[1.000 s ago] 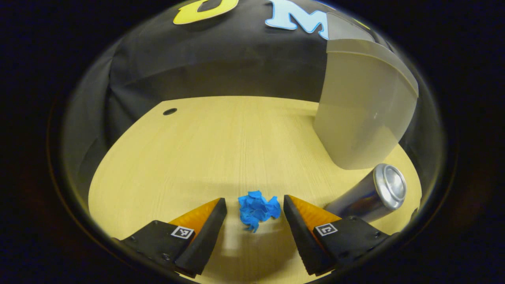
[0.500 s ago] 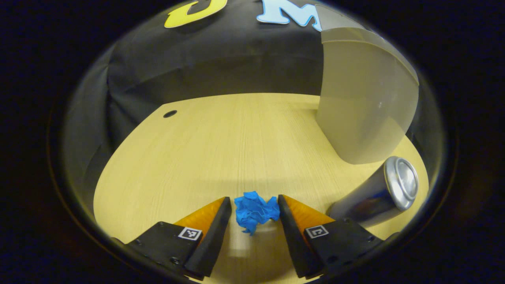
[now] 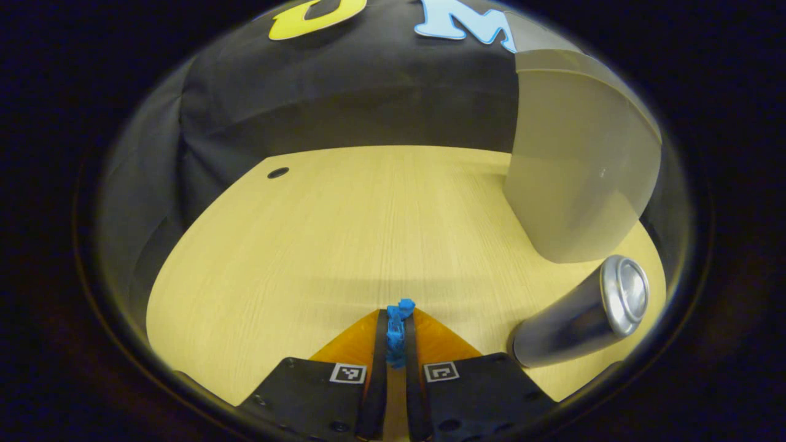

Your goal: Press the lid of the desktop garbage bin to open it, pick up the crumpled paper on the desktop and throw it into the bin, then pick up the pop can on the desktop and drop it into the bin, and finally close the garbage bin lid.

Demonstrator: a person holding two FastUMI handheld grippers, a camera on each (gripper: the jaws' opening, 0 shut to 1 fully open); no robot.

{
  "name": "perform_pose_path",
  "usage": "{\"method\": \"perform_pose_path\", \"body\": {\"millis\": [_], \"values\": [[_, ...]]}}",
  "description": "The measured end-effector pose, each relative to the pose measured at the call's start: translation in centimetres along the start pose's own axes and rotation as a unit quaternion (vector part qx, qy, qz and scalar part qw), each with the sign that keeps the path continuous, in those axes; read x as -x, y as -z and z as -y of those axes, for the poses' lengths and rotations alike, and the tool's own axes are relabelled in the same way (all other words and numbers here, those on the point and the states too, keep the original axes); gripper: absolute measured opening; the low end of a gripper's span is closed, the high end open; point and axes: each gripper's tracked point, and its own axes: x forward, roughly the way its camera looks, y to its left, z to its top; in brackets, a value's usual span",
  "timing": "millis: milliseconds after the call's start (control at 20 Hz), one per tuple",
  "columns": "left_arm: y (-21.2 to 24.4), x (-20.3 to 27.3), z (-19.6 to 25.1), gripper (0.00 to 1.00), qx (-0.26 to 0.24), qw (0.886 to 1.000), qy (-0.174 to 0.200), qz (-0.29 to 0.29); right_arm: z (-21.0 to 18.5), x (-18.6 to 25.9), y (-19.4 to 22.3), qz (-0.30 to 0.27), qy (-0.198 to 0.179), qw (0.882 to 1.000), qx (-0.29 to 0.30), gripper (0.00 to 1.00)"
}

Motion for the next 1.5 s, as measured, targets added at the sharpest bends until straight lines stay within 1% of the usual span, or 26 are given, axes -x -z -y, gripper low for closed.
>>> {"method": "perform_pose_path", "body": {"millis": [150,250,300,350,600,650,700,850,900,950,1000,1050,1100,1250,1400,1500], "values": [[-0.9,0.6,-0.1,0.20,0.003,1.000,-0.001,0.009,0.1,-0.2,-0.1,0.000,-0.004,1.000,-0.001,0.01],[-2.0,1.1,-0.1,0.17,0.007,1.000,-0.002,0.016,0.0,-0.3,0.0,0.000,-0.007,1.000,-0.004,0.01],[-2.8,1.5,-0.3,0.22,0.007,1.000,-0.003,0.022,-0.2,-0.4,0.1,0.000,-0.009,1.000,-0.005,0.01],[-3.7,2.0,-0.4,0.20,0.008,1.000,-0.003,0.029,-0.3,-0.4,0.2,0.001,-0.012,1.000,-0.006,0.01],[-8.6,4.2,-0.2,0.19,0.005,0.998,0.005,0.070,-0.5,-0.5,1.0,0.002,-0.020,1.000,-0.021,0.01],[-9.4,4.6,-0.1,0.18,0.003,0.997,0.006,0.076,-0.5,-0.5,1.2,0.001,-0.021,0.999,-0.025,0.01],[-10.4,5.0,0.0,0.20,0.000,0.997,0.008,0.082,-0.6,-0.6,1.6,0.001,-0.022,0.999,-0.027,0.01],[-13.1,6.4,0.5,0.20,-0.002,0.995,0.012,0.102,-0.5,-0.6,2.3,0.002,-0.023,0.999,-0.022,0.01],[-13.9,7.1,0.9,0.22,-0.003,0.994,0.015,0.108,-0.6,-0.7,2.4,0.003,-0.024,0.999,-0.022,0.01],[-14.7,7.6,1.1,0.20,-0.003,0.993,0.016,0.114,-0.6,-0.7,2.6,0.003,-0.026,0.999,-0.024,0.01],[-15.7,8.1,1.4,0.20,-0.004,0.992,0.019,0.121,-0.6,-0.8,2.9,0.002,-0.027,0.999,-0.028,0.01],[-16.7,8.6,1.6,0.22,-0.005,0.992,0.020,0.126,-0.6,-0.8,3.1,0.002,-0.028,0.999,-0.032,0.01],[-17.3,9.5,2.3,0.20,-0.006,0.991,0.023,0.133,-0.6,-0.9,3.3,0.002,-0.028,0.999,-0.037,0.01],[-20.2,10.9,3.3,0.22,-0.008,0.987,0.032,0.155,-0.5,-1.1,3.9,-0.001,-0.027,0.998,-0.050,0.01],[-23.0,12.3,4.8,0.17,-0.014,0.983,0.043,0.176,0.0,-1.0,4.4,-0.001,-0.023,0.998,-0.055,0.01],[-24.8,13.3,6.2,0.22,-0.016,0.980,0.056,0.192,0.5,-0.9,4.6,0.000,-0.017,0.998,-0.061,0.01]]}}
